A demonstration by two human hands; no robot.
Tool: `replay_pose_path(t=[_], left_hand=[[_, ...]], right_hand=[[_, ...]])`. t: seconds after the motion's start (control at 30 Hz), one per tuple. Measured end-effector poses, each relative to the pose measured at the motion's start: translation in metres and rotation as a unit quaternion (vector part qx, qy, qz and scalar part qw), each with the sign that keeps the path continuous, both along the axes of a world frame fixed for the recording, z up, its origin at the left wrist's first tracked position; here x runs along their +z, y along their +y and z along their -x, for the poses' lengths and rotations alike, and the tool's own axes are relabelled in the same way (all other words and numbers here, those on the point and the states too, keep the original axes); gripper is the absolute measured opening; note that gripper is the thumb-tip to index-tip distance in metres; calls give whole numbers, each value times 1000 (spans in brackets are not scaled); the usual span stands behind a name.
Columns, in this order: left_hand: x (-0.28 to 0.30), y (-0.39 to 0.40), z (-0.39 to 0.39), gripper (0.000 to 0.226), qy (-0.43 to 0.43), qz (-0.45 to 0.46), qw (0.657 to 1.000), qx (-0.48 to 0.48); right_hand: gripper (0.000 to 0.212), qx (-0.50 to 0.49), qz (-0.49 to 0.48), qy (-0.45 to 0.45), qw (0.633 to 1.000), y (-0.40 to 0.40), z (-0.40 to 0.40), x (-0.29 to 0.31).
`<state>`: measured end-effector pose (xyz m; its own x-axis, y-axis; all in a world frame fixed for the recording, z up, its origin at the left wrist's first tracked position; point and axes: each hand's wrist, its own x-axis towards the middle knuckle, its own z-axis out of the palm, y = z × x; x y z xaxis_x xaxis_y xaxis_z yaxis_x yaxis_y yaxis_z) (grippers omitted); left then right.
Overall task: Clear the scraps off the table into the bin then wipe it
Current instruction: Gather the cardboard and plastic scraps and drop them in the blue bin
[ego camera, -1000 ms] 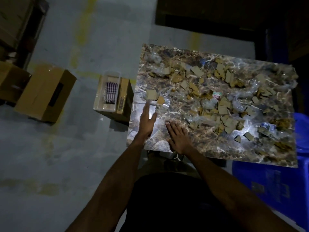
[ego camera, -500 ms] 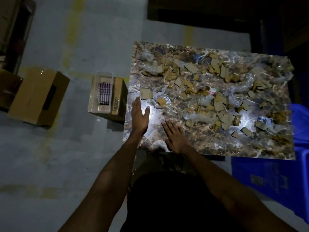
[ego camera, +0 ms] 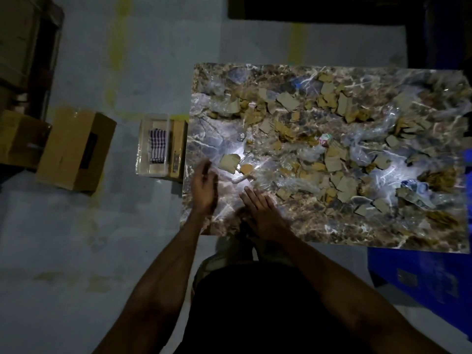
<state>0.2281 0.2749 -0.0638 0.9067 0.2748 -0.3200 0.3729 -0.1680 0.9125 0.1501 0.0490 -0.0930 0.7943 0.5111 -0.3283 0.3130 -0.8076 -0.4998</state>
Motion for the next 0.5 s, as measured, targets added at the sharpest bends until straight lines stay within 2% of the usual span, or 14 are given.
replay_pose_path(t=[0.07,0.2,0.33,0.37,0.43,0.5], left_hand=[[-4,15,-20,46,19,-77,997,3],[-15,-11,-31,65,72,-223,969,-76],[-17,-48,-12,65,82,-182,975,-102],[-19,-46,-10,61,77,-155,979,-105],[-8,-38,-11,42,60,-43,995,-61],[6,-18,-17,32,45,-44,997,-34]], right_hand=[[76,4,8,-12,1000,-2,2,-4],[78,8,21,-6,1000,-2,1,-10],[81,12,32,-2,999,-2,0,-5],[84,13,29,3,999,-2,0,-1],[86,17,31,9,999,-1,-1,4],[84,10,36,18,999,1,-3,10]])
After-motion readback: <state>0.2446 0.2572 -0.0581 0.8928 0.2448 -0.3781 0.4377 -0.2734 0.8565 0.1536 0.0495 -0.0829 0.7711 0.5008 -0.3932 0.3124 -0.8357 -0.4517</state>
